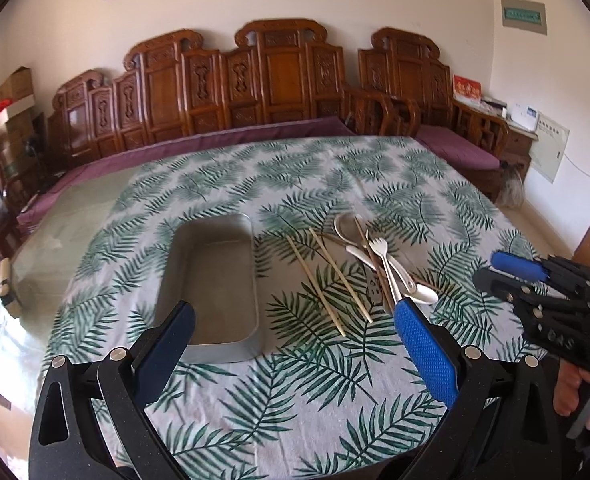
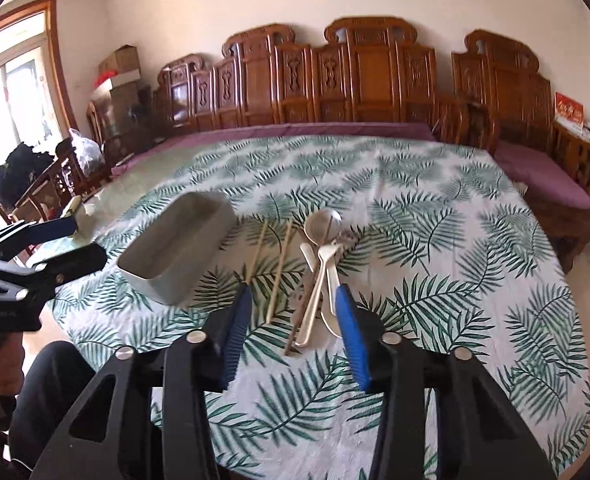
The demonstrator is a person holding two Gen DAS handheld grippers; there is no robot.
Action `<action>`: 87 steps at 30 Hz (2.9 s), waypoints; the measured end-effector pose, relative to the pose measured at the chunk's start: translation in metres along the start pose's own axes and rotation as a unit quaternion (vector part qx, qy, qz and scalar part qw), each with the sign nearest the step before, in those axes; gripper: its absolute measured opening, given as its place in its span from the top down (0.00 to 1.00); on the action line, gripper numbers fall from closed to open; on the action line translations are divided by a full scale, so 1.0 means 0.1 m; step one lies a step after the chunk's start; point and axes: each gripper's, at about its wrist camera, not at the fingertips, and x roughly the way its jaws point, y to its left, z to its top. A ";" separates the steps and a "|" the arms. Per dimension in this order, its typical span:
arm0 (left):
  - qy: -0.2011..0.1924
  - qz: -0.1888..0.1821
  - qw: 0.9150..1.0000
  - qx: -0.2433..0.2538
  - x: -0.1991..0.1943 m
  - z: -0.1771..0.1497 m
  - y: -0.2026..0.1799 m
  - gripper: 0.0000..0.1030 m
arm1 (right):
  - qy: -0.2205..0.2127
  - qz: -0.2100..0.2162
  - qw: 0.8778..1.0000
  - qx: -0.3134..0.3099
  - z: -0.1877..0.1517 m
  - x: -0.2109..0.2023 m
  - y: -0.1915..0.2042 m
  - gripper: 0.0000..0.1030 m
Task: Organize utensils
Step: 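Move the right gripper onto the white plastic fork and close it, then grasp a bamboo chopstick with the left gripper while the right gripper holds the fork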
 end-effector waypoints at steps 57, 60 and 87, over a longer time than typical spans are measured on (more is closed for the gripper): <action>0.130 -0.022 0.991 -0.002 1.53 -0.18 -0.28 0.49 | 0.084 0.049 0.995 0.018 0.01 1.39 -0.50 0.96; 0.137 -0.021 0.990 -0.008 1.58 -0.21 -0.26 0.52 | 0.079 0.049 0.996 0.019 0.02 1.36 -0.50 0.96; 0.194 -0.019 0.975 -0.105 1.91 -0.05 -0.27 0.96 | 0.044 0.040 0.998 0.032 0.12 1.12 -0.59 0.95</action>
